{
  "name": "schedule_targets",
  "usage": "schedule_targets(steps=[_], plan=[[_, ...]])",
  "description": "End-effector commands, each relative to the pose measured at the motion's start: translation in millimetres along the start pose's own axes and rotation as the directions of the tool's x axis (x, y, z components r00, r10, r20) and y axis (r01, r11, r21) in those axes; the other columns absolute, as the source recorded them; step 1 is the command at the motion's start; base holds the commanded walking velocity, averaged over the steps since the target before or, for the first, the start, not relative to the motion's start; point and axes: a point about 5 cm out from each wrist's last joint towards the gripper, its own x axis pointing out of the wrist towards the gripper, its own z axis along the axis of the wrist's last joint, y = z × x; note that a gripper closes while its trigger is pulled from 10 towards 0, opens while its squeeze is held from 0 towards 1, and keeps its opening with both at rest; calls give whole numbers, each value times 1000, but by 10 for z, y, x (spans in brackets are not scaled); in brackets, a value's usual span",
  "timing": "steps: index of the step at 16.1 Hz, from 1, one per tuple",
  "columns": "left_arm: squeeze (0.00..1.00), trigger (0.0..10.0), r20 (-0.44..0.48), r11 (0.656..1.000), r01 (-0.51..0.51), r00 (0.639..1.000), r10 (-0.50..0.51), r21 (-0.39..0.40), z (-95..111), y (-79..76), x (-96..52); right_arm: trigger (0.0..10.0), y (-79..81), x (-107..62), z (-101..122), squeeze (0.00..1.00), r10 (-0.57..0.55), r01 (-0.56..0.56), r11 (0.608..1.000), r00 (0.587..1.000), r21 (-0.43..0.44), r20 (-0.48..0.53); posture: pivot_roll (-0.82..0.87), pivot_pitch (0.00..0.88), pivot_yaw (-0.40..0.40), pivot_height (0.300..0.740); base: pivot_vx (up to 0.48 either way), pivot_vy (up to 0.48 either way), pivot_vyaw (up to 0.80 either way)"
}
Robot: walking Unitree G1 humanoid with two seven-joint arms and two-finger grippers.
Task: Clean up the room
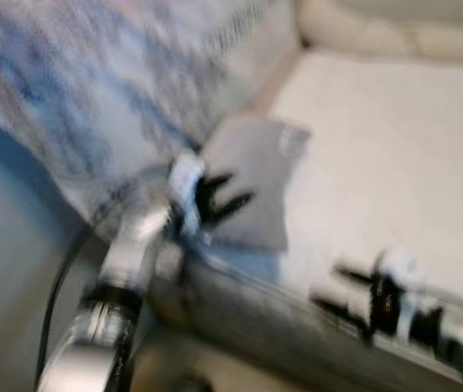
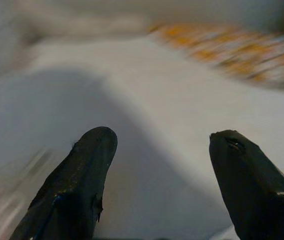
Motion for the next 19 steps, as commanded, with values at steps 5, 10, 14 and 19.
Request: schedule_targets(steps=[5, 10, 14, 19], plan=[[0, 10000, 84, 922, -386, 920, 383, 20, 222, -127, -431, 10000, -67, 190, 97, 0, -363, 332, 924, 918, 189, 159, -37, 0, 44, 740, 0, -192, 0], [0, 10000, 46, 789, -608, 794, 607, 88, 230, 6, -732, 10000, -156, 480, 135, 0, -444, 418, 888, 888, 190, 122, 31, 0, -8, 740, 0, -480, -240], [0, 10000, 32, 754, -652, 758, 652, 85, 272, 20, -763, 10000, -208, 597, 131, 0, -474, 444, 869, 874, 217, 111, 57, 0, -17, 740, 0, -480, -161], [0, 10000, 12, 768, -633, 772, 635, 92, 250, -29, -727, 10000, -207, 622, 103, 0, -488, 462, 865, 866, 197, 109, 42, 0, 2, 740, 0, -480, 0]])
